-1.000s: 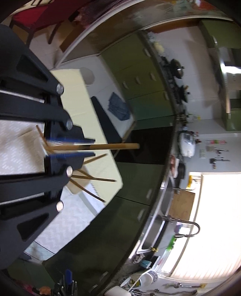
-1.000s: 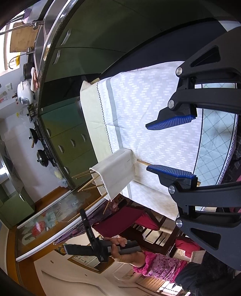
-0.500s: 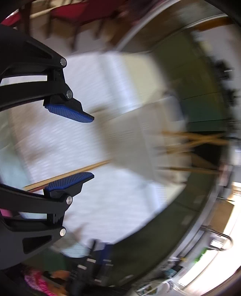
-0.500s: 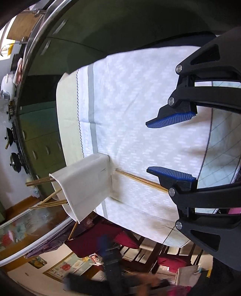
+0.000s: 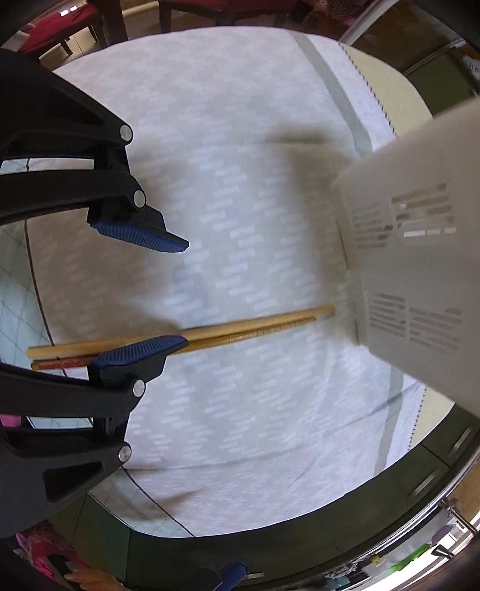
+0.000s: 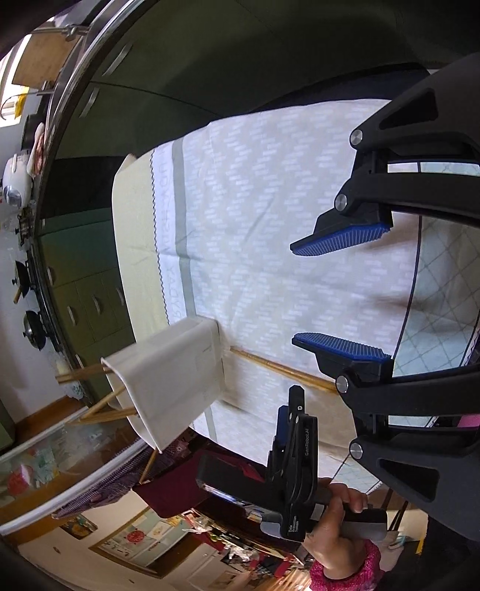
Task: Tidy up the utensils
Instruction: 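Move both tools down toward the last two chopsticks on the cloth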
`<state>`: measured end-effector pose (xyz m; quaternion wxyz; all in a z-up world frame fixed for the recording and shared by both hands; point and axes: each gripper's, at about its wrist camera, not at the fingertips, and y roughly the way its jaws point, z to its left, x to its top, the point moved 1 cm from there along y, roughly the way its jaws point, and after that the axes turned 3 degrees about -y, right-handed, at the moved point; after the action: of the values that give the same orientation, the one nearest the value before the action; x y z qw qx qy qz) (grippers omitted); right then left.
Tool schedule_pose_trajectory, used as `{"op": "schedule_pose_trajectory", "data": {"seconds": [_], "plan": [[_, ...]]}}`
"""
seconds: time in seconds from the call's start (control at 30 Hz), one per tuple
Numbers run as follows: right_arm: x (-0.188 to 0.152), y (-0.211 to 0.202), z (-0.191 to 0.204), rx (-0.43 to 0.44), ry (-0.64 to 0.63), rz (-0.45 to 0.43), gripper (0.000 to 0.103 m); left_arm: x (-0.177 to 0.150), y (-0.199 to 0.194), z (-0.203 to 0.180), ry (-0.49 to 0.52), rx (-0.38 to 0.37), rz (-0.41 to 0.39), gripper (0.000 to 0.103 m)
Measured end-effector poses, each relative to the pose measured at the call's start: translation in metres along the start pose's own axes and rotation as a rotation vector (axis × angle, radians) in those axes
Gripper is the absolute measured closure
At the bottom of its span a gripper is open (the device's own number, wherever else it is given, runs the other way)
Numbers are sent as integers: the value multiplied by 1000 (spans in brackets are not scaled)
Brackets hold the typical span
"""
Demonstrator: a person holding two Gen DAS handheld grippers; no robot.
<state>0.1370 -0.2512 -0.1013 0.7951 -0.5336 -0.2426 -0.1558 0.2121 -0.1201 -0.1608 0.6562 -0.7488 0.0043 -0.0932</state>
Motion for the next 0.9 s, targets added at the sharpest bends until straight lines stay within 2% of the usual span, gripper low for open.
{"op": "schedule_pose_trajectory", "data": {"seconds": [0.43, 0.6, 0.8, 0.9], "plan": [[9, 45, 26, 4, -56, 81, 59, 5, 15, -12, 12, 32, 26, 57], [19, 72, 41, -37, -98, 139, 59, 3, 17, 2, 6, 35, 35, 56], [23, 117, 76, -72, -188, 248, 59, -5, 13, 31, -35, 41, 55, 56], [24, 134, 89, -75, -210, 289, 68, -9, 12, 53, -77, 44, 57, 56]]}}
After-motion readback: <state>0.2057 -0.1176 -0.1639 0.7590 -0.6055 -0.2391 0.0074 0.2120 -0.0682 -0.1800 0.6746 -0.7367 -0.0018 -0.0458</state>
